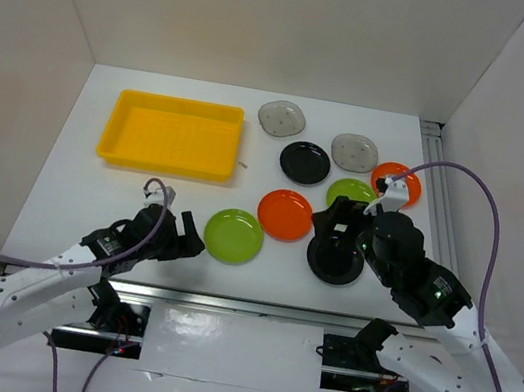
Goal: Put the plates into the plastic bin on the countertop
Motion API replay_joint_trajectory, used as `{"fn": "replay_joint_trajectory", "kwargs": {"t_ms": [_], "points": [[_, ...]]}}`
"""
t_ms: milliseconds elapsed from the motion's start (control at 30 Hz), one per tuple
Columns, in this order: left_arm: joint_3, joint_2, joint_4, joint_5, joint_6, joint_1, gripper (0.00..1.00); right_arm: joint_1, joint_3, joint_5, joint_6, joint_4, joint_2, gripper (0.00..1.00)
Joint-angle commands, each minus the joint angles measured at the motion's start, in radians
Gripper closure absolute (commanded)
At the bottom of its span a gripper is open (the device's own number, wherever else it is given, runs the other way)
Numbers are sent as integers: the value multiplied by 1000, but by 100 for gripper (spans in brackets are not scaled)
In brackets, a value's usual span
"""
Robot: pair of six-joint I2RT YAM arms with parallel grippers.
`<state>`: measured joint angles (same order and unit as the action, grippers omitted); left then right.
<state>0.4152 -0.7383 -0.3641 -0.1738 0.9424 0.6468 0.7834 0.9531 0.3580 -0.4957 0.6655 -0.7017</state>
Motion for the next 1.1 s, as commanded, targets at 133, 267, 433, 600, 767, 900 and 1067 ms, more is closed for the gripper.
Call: {"fn": "replay_joint_trajectory", "kwargs": {"t_ms": [133,267,433,600,767,900,1067], "points": [[-53,-215,351,0,16,-56,8,7,-7,-62,17,-80,59,0],[-53,-384,477,111,4,-127,16,7,-16,-53,17,-70,79,0],[-84,-492,586,189,4,-173,30,7,-16,-33,17,-61,97,0],[-95,-559,668,261,-5,-196,41,7,-25,-33,17,-52,97,0],[-65,-592,607,255,-14,-205,66,7,-25,-33,17,-52,97,0],[-65,-592,582,215,-27,-205,72,7,-25,-33,17,-61,97,0],[-44,-582,539,206,-45,-214,100,7,-43,-51,17,-72,97,0]]}}
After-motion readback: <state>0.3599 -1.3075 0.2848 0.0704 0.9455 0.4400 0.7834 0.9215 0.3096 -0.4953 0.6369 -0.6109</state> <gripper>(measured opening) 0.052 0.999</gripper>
